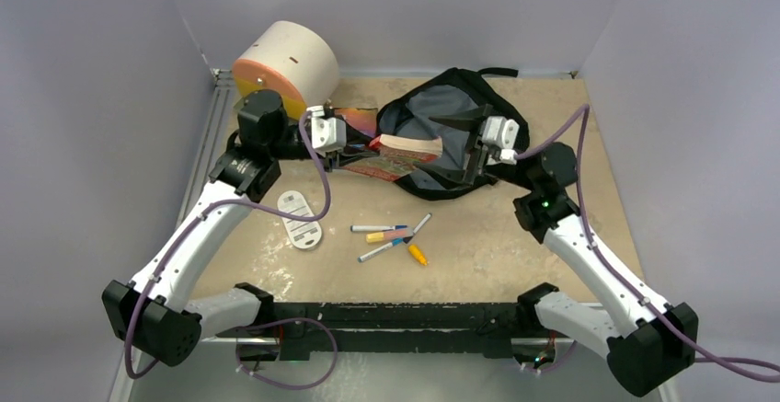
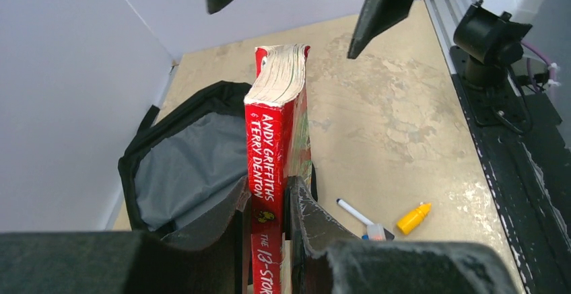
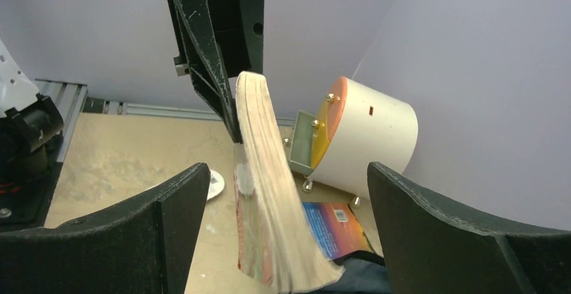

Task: Pack the student bag
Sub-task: Pick up the book from the center of the board.

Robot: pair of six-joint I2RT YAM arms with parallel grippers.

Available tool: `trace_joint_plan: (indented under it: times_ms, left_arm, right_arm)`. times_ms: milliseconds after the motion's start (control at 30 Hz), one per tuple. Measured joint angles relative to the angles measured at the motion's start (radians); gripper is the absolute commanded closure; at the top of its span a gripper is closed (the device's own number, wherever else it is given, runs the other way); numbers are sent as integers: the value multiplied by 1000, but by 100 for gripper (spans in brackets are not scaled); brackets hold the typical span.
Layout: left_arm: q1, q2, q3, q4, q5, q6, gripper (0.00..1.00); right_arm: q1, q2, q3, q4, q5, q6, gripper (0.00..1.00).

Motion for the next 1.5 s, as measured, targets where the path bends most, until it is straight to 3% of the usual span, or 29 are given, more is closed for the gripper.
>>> trace_joint_plan:
  times_ms: [300, 467, 667, 833, 900, 933, 967, 1033, 1067, 1200, 1333, 1500]
  left_arm:
    - [-3, 43, 57, -152, 72, 109, 100]
    - [-12, 72, 72, -208, 66, 144, 100]
    - [-21, 97, 89, -238, 37, 173, 100]
    - [-23, 111, 96, -250, 14, 186, 100]
    - [-23, 113, 97, -251, -1, 185, 100]
    - [-23, 114, 97, -250, -7, 185, 98]
    - [-23, 114, 97, -250, -16, 184, 89]
    - [-24, 114, 97, -247, -27, 167, 51]
    - [-26, 113, 93, -232, -37, 153, 43]
    - [-29, 60, 13, -32, -98, 30, 35]
    - [-29, -52, -120, 154, -156, -97, 31]
    - [-24, -173, -260, 318, -216, -223, 28]
  right_arm:
    - [97, 142, 167, -295, 16, -232, 18]
    - [111, 217, 262, -465, 14, -306, 35]
    - [118, 248, 319, -614, 16, -368, 47]
    - [122, 276, 347, -702, 16, -409, 69]
    - [126, 293, 359, -738, 11, -424, 91]
    - [127, 297, 363, -752, 10, -438, 100]
    - [129, 301, 366, -762, 7, -447, 100]
    - [129, 306, 374, -775, 7, -462, 100]
    - [129, 306, 375, -776, 5, -465, 100]
    - [123, 301, 348, -772, 4, -435, 100]
    - [99, 222, 187, -644, 1, -310, 100]
    - [-23, 125, 56, -405, -98, -92, 100]
